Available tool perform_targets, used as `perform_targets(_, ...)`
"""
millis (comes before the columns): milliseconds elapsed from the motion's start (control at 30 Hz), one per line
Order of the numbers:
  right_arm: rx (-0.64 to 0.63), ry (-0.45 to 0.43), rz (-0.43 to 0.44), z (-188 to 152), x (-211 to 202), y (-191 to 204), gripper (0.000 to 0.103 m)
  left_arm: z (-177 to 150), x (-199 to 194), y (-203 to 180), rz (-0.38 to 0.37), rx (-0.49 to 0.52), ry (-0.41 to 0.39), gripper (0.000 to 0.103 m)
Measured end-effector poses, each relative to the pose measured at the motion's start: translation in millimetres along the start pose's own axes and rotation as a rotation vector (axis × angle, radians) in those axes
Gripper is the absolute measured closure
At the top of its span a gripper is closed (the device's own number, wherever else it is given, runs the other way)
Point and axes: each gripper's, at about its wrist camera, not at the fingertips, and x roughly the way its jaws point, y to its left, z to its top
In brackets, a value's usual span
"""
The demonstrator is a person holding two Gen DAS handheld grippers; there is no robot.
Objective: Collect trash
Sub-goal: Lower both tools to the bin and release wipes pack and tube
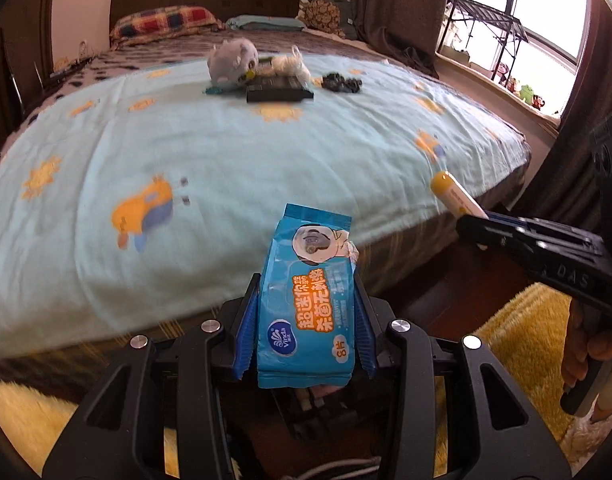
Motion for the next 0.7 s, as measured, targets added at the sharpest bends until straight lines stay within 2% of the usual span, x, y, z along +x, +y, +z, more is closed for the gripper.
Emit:
perform_targets(233, 0.068, 0.145, -0.003, -48.9, 32.3, -11.8, 0.082, -46.4, 33.3, -11.4, -0.025, 0.002, 0.149, 0.063)
perform_targets(367, 0.073, 0.225, -0.021, -65.4, 61.4, -14.7, 0.082, -60.4, 59.0, -8.1, -0.009, -0.015, 0.186, 0.063)
perform_targets(467, 0.090, 0.260, -0.031, -70.9, 81.6, -19.5, 0.082, -69.9, 79.9, -8.0, 0.013, -0.010, 0.205, 0.063)
perform_targets(700, 0.097, 0.307, -0.048, -80.9, 116.3, -21.3, 0.082, -85.1, 117.3, 7.6, -0.018, -0.094, 0.305, 0.063)
